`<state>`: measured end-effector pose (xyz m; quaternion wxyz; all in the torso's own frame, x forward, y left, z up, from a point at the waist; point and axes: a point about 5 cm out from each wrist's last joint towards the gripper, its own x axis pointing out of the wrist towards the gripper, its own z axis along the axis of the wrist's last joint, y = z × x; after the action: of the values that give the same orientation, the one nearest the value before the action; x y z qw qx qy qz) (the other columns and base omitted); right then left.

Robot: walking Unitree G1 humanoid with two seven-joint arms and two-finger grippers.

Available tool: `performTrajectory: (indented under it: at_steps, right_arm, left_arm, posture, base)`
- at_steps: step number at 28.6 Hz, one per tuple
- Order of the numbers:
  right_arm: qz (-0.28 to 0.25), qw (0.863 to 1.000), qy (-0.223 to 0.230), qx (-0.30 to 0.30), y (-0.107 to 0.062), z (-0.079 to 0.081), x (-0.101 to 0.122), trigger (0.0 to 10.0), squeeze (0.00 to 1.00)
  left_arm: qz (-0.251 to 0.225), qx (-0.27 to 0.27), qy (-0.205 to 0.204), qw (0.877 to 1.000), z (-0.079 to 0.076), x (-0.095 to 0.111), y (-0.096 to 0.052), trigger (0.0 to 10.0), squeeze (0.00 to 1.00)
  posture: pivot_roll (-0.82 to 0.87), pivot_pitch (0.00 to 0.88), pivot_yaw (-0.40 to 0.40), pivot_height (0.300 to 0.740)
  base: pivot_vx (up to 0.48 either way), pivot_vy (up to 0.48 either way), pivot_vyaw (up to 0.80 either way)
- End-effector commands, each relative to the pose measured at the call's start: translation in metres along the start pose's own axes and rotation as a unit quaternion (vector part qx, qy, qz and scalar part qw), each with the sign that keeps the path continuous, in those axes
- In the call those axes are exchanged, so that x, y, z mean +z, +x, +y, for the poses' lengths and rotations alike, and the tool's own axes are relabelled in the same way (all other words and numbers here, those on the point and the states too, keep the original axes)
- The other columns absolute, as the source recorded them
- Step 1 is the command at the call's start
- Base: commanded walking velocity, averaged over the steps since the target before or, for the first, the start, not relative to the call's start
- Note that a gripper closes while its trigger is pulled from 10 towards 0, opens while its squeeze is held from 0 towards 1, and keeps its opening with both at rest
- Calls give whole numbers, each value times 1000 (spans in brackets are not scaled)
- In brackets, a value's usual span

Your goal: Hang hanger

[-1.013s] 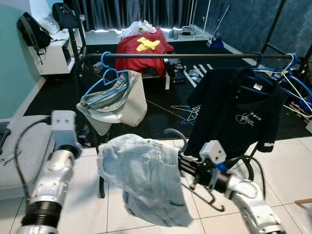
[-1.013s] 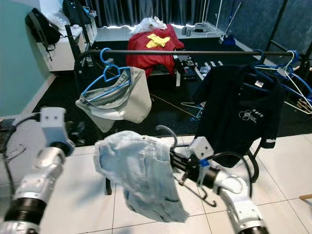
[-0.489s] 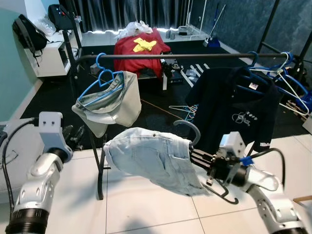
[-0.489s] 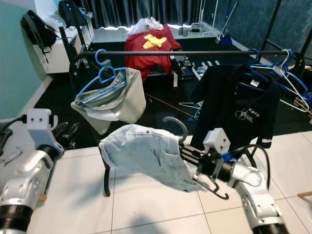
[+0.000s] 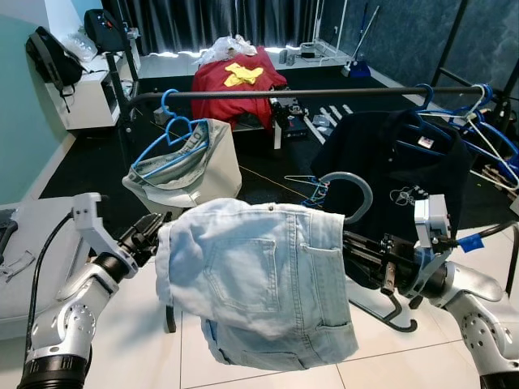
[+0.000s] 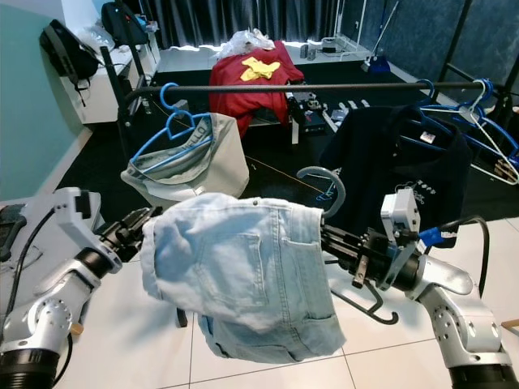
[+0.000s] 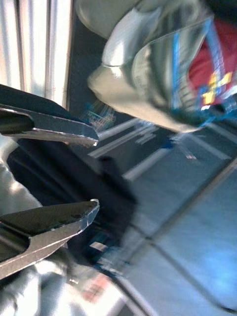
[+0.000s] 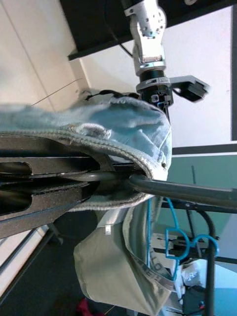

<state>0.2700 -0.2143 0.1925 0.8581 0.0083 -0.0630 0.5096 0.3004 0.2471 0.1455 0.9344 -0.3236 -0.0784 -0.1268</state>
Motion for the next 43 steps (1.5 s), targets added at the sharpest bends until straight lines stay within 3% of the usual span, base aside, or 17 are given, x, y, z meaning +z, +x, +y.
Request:
performTrajectory:
  at_steps: [1, 4, 6, 8, 10, 12, 18, 29, 30, 31, 32, 37, 40, 43]
  right_arm:
    - [-20, 1000, -15, 7, 2, -1, 12, 10000, 0]
    - [-6, 1000, -15, 7, 4, -1, 6, 10000, 0]
    - [-3, 1000, -12, 10, 6, -1, 5, 10000, 0]
    - [-2, 1000, -10, 13, 8, 0, 5, 10000, 0]
    - [-3, 1000, -8, 18, 12, 0, 6, 10000, 0]
    - [-8, 1000, -6, 18, 13, -1, 7, 10000, 0]
    - [-15, 1000, -6, 19, 16, -1, 10, 10000, 0]
    - [-29, 999, -4, 16, 19, -3, 13, 10000, 0]
    - [-31, 999, -5, 13, 20, -4, 14, 10000, 0]
    - [-31, 999, -5, 13, 20, -4, 14, 10000, 0]
    - [-32, 999, -6, 10, 19, -4, 15, 10000, 0]
    - [-32, 999, -5, 5, 17, -5, 15, 10000, 0]
    - [-28, 1000, -2, 5, 15, -3, 13, 10000, 0]
    - [-27, 1000, -1, 5, 15, -3, 13, 10000, 0]
  left_arm:
    - [-8, 13, -27, 1000, 6, -1, -7, 10000, 0]
    - [-6, -33, -86, 996, 0, 1, -18, 10000, 0]
    - [4, -59, -99, 993, -5, 0, -21, 10000, 0]
    - [25, -83, -97, 991, -11, -4, -22, 10000, 0]
    - [77, -128, -84, 985, -23, -14, -25, 10000, 0]
    - [123, -148, -49, 980, -30, -26, -27, 10000, 0]
    - [145, -148, -7, 978, -35, -40, -23, 10000, 0]
    - [156, -158, -20, 975, -42, -46, -25, 10000, 0]
    - [155, -154, -19, 976, -41, -45, -25, 4824, 0]
    - [155, -154, -19, 976, -41, -45, -25, 4824, 0]
    - [148, -143, -15, 979, -38, -43, -25, 0, 0]
    - [107, -116, -10, 987, -30, -34, -20, 0, 0]
    - [20, -61, -4, 998, -19, -15, -8, 0, 0]
    - [5, -48, -4, 999, -16, -13, -6, 0, 0]
  posture:
    - [-24, 20, 37, 740]
    - [-22, 21, 27, 740]
    - [-18, 22, 21, 740]
    - [-14, 28, 19, 740]
    - [-13, 34, 18, 740]
    - [-8, 36, 16, 740]
    - [-5, 43, 15, 740]
    - [-5, 60, 23, 740]
    - [-6, 63, 23, 740]
    - [-6, 63, 23, 740]
    - [-5, 63, 27, 740]
    - [-10, 63, 26, 740]
    - [-11, 69, 24, 740]
    - [-11, 69, 24, 740]
  base:
    - [0, 0, 0]
    - [0, 0, 0]
    - [0, 0, 0]
    - [0, 0, 0]
    - [0, 0, 0]
    - [0, 0, 0]
    - [0, 0, 0]
    - [0, 0, 0]
    - [0, 0, 0]
    - [0, 0, 0]
    - [0, 0, 0]
    - [0, 0, 0]
    - [0, 0, 0]
    - [0, 0, 0]
